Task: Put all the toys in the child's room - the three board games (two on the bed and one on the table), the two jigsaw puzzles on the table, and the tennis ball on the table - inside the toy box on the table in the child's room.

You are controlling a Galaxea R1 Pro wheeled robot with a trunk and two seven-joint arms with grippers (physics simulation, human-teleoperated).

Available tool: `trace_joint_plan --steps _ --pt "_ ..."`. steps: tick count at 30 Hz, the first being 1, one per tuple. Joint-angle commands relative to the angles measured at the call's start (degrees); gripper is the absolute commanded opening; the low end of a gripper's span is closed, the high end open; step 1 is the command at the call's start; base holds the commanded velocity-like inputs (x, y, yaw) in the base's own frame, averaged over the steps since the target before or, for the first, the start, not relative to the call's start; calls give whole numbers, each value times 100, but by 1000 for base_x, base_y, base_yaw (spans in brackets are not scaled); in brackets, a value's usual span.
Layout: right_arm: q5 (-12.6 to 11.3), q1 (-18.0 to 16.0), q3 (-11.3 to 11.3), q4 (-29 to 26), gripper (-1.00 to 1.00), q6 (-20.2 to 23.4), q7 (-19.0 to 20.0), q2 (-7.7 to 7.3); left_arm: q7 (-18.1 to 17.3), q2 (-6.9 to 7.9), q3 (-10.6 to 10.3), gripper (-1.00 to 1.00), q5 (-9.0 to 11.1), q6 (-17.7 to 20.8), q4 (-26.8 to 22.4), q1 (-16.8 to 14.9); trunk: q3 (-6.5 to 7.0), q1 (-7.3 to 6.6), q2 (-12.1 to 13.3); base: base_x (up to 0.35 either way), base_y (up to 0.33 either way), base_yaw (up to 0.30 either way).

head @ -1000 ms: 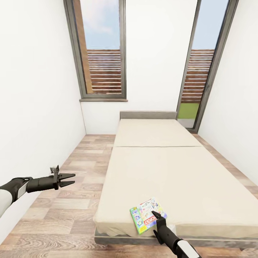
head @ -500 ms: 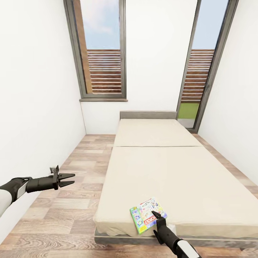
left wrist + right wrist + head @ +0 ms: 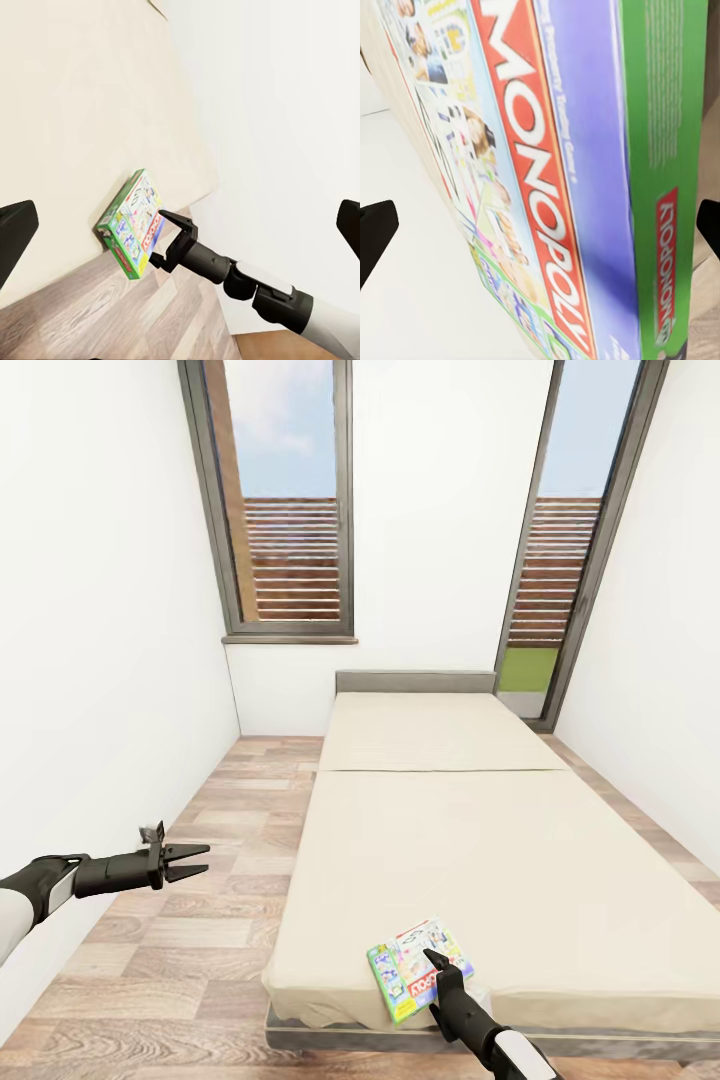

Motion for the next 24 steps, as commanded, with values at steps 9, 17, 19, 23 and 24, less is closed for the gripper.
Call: trace_joint_plan --steps 9,17,19,23,24 --pt "-26 -3 -38 -2 100 41 5 4 -29 7 61 100 -54 76 1 -4 30 -45 78 3 2 0" --pt "-26 -3 -35 -9 -100 41 13 4 -29 10 95 100 -59 112 1 -4 174 -220 398 0 0 0" --pt "-26 -3 -37 -10 -100 43 14 4 -29 8 95 100 -60 140 1 -4 210 -264 479 0 0 0" --pt "-31 -3 -37 -10 -100 49 14 4 -29 7 96 100 -60 170 1 -4 228 -286 519 0 0 0" --pt "-32 -3 -37 -10 -100 49 14 4 -29 10 96 100 -60 173 1 -5 228 -286 519 0 0 0"
